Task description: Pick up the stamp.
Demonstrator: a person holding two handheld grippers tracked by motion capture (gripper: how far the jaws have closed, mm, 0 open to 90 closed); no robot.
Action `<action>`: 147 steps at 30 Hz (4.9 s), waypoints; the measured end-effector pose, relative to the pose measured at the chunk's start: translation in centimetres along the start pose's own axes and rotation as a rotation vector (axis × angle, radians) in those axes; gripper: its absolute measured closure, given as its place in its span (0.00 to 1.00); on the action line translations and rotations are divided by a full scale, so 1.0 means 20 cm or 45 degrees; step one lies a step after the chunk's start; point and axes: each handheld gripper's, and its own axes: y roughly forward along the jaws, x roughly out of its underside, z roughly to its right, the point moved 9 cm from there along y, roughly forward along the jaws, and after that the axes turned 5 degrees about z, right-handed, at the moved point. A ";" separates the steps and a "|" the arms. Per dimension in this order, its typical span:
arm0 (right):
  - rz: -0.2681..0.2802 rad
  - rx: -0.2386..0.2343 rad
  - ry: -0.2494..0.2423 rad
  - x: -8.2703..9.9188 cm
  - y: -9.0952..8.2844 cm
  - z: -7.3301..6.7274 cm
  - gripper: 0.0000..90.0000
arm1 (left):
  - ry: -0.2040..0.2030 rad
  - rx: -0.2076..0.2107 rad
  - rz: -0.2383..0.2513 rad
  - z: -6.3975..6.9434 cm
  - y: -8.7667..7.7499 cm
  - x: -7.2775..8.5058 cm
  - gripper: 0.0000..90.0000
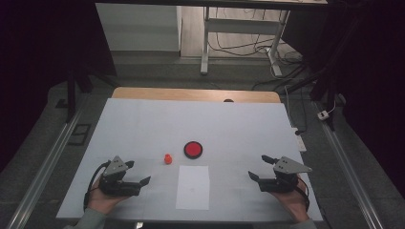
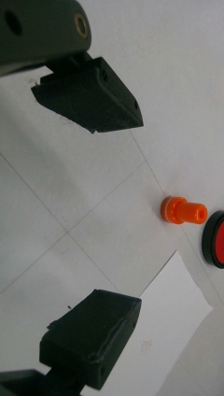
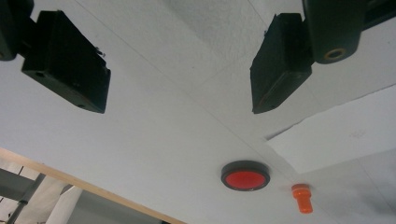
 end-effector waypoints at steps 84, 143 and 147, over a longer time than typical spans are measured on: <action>-0.077 -0.003 0.021 0.06 0.06 -0.03 0.33 | 0.093 0.074 -0.078 -0.01 0.27 -0.33 0.22; -0.117 0.004 0.002 0.09 0.07 -0.04 0.33 | 0.257 0.097 -0.223 0.01 0.50 -0.20 0.81; -0.115 0.005 0.004 0.09 0.07 -0.04 0.33 | 0.264 0.079 -0.223 0.01 0.50 -0.21 0.81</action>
